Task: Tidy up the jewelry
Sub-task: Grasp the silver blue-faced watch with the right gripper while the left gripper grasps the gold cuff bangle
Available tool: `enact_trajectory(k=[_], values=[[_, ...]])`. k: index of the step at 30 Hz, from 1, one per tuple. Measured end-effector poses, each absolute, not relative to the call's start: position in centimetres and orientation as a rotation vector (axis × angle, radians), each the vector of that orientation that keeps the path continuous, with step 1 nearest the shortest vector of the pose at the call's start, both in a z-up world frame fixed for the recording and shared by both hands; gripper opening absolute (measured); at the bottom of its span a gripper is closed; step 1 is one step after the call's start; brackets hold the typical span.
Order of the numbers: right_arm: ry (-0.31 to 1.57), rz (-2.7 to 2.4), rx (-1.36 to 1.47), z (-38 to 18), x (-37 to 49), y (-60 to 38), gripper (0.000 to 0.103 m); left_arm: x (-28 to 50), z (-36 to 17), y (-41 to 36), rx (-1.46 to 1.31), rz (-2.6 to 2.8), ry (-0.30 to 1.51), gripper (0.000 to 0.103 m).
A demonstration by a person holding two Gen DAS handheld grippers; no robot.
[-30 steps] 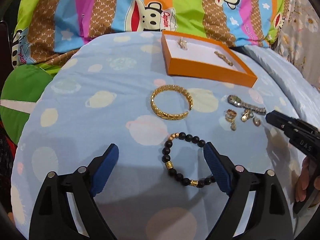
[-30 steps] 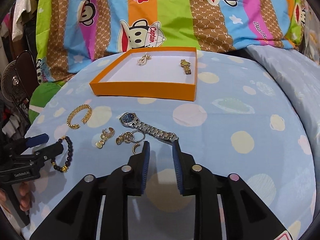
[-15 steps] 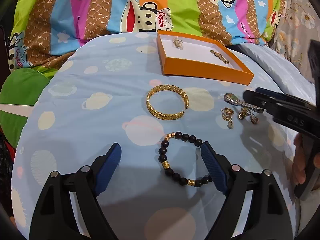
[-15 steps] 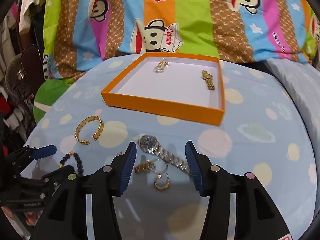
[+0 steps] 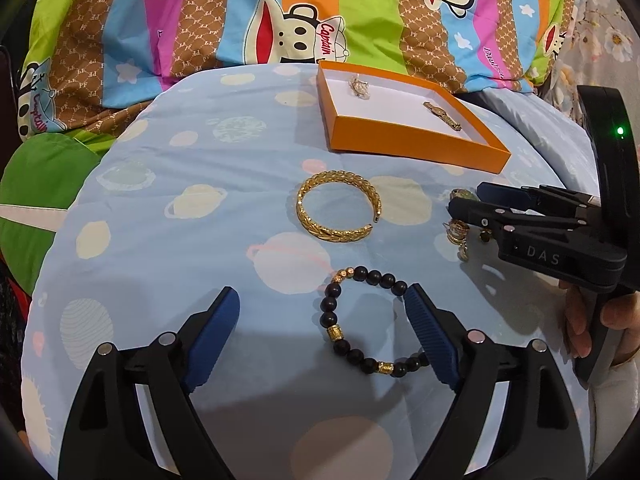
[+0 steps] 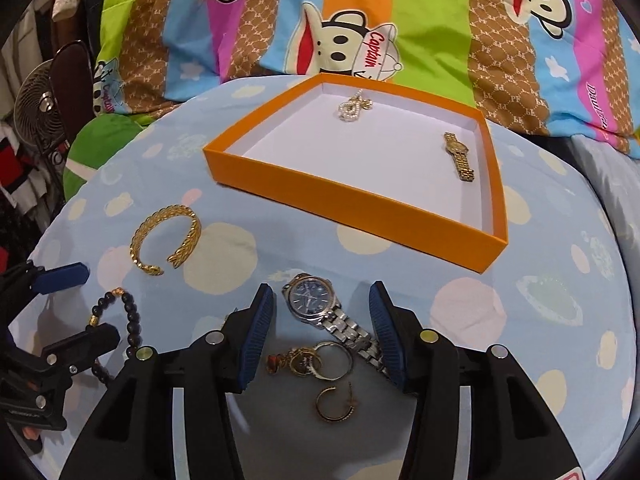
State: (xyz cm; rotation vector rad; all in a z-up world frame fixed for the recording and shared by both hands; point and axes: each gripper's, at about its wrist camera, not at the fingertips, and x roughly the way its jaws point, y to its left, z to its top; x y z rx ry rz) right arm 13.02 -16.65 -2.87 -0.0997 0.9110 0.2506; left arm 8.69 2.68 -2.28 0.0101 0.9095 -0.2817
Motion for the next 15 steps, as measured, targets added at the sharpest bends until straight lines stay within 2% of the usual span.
enact_trajectory(k=[1,3,7,15], values=[[0.910,0.250,-0.105,-2.9,13.0,-16.6,0.033,8.7,-2.3,2.7,0.009,-0.279,0.909,0.083],[0.906,0.247,-0.112,-2.8,12.9,-16.5,0.027,8.7,-2.3,2.8,0.007,-0.276,0.909,0.083],[0.902,0.210,-0.071,-2.7,12.9,-17.5,0.023,8.9,-2.3,3.0,0.001,-0.268,0.909,0.083],[0.912,0.139,0.066,-2.8,13.3,-21.1,0.023,12.6,-1.4,1.6,0.003,-0.272,0.938,0.083]])
